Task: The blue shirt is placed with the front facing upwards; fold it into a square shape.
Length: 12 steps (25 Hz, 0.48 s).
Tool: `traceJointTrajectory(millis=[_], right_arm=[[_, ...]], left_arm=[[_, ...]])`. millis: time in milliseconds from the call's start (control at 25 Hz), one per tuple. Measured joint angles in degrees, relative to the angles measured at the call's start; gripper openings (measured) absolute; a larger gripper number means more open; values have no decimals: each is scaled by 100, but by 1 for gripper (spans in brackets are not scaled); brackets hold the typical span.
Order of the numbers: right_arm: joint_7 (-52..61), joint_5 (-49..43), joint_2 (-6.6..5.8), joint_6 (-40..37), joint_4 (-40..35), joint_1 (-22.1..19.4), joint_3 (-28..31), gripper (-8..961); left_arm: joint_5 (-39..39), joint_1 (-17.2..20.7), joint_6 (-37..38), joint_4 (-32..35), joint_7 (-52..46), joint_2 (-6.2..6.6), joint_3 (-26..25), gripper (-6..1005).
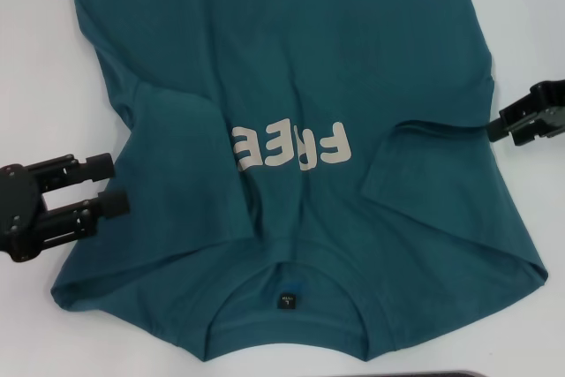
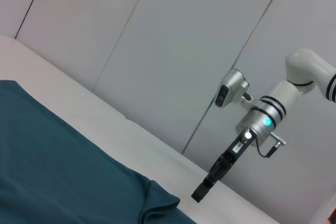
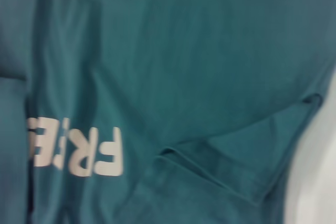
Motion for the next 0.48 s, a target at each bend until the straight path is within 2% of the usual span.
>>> traceJointTrajectory(millis=[200, 480], right_arm=[[3, -194, 158, 250, 11, 3, 1, 496], [4, -157, 282, 483, 54, 64, 18, 495]], left_arm=[[-6, -2, -8, 0, 0, 0, -7, 643], [-9, 10, -9, 0, 0, -8, -9, 644]])
